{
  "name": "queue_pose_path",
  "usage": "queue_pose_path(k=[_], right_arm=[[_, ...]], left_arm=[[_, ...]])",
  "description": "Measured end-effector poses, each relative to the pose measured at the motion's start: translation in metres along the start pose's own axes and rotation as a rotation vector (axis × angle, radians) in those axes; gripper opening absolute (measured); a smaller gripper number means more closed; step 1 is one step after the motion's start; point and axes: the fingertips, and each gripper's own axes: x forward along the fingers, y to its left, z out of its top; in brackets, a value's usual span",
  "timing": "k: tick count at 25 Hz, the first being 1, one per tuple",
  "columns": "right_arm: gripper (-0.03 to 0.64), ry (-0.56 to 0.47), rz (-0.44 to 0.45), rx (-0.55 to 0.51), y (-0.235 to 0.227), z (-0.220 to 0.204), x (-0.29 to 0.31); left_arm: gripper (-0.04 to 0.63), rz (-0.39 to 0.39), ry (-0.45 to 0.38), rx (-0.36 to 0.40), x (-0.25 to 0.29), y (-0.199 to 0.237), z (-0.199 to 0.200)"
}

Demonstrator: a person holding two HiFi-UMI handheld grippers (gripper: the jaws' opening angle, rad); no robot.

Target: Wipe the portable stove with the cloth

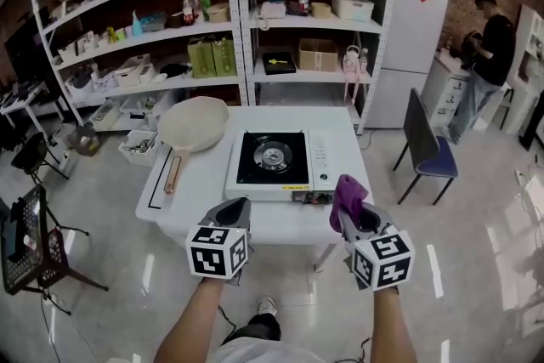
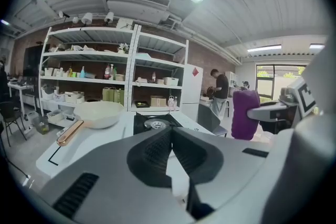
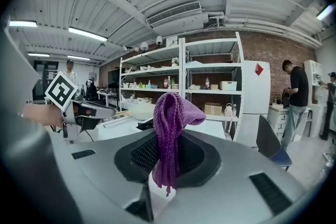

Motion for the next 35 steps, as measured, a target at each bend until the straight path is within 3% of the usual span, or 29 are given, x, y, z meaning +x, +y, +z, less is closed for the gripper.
queue_pose_path(k=[11,17,27,35], right_arm=[[0.067,0.115,0.007,-0.061,-0.047,0.031,0.144],[0.067,0.229,0.017,-0.233,-0.083,0.044,0.21],[0.067,0.466,0.063,-0.548,-0.134,0.024,0.3],[0.067,0.596,0.174,-0.779,-0.152,-0.006,0.349]], left_arm=[[0.005,-0.058,0.046,0.003,0.104,0.081,0.027],[0.005,-0.067,0.076,-0.016,0.143,0.11,0.03],[0.005,-0.039,0.135,-0.049,0.162,0.128,0.01],[0.005,0.067,0.145,-0.074,0.168,0.127,0.009]])
